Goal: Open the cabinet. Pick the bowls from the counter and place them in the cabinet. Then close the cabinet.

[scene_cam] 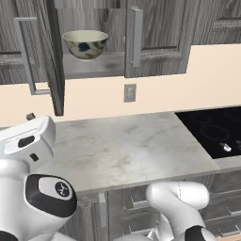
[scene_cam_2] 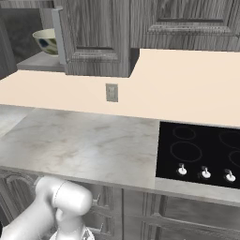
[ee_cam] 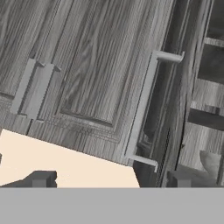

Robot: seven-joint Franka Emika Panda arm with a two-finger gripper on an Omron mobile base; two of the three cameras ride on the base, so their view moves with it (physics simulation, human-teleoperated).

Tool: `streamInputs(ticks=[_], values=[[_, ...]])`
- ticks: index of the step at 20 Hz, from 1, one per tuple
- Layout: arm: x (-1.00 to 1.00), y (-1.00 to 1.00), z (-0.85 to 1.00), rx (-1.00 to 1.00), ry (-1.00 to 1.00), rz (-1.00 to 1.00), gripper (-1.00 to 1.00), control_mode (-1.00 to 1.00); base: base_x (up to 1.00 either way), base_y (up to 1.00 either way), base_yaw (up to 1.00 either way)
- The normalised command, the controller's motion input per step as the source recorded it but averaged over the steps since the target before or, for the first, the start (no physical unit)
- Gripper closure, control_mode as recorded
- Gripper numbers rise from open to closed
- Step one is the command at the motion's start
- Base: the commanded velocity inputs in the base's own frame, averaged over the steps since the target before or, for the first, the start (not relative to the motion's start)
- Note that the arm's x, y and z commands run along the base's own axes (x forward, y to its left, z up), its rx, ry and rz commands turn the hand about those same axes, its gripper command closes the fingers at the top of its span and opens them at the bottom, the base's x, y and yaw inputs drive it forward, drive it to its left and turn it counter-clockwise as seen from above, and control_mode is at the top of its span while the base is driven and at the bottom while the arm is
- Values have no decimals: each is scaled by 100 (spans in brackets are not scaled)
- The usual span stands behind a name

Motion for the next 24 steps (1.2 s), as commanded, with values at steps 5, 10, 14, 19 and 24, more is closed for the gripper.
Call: streamInputs(ticks=[5,10,14,19,24], values=[[62,-12,-5,0,0,0,-100,-100,0,0,0],[56,-13,-7,0,0,0,-100,-100,0,0,0],[46,-3,-21,0,0,0,-100,-100,0,0,0],[33,0,-29,0,0,0,-100,-100,0,0,0],[39,0,-10,0,0,0,-100,-100,0,0,0]])
